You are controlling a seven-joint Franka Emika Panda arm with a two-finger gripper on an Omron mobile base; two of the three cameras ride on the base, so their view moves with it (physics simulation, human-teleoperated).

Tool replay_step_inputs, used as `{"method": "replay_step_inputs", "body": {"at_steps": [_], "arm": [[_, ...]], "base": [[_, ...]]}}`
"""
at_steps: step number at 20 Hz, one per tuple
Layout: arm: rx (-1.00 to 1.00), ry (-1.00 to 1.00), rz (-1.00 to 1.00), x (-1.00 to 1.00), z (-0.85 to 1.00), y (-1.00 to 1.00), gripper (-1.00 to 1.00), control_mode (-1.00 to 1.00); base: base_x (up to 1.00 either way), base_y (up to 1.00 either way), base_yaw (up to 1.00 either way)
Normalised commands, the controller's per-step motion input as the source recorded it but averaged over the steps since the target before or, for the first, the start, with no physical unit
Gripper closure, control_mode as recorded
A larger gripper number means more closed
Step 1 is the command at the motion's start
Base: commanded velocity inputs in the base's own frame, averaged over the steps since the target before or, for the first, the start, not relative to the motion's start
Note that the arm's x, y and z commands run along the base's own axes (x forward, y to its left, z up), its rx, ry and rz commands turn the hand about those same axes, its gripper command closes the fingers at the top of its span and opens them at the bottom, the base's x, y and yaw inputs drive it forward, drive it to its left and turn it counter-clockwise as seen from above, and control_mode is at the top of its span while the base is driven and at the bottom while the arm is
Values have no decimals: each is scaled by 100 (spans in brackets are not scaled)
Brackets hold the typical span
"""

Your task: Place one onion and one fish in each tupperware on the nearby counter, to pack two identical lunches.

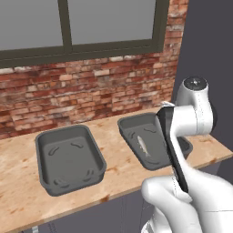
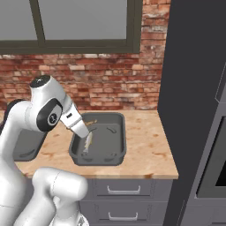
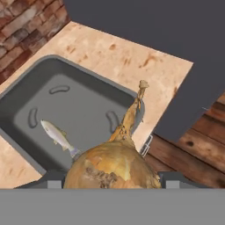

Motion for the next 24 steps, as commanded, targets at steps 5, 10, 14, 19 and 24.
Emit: {"method": "replay_step_inputs", "body": {"at_steps": [5,10,14,19,24], "arm": [[0,10,-11,37,-20,0,100,-100],[0,2,0,13,-29,-4,100,-100],[3,-4,0,16,-73,-10,100,-100],[7,-1,0,34,-51,-4,100,-100],[6,0,0,42,-28,0,100,-100]], "base": [[0,0,0],[0,0,0],[0,0,0],[0,0,0],[0,0,0]]}}
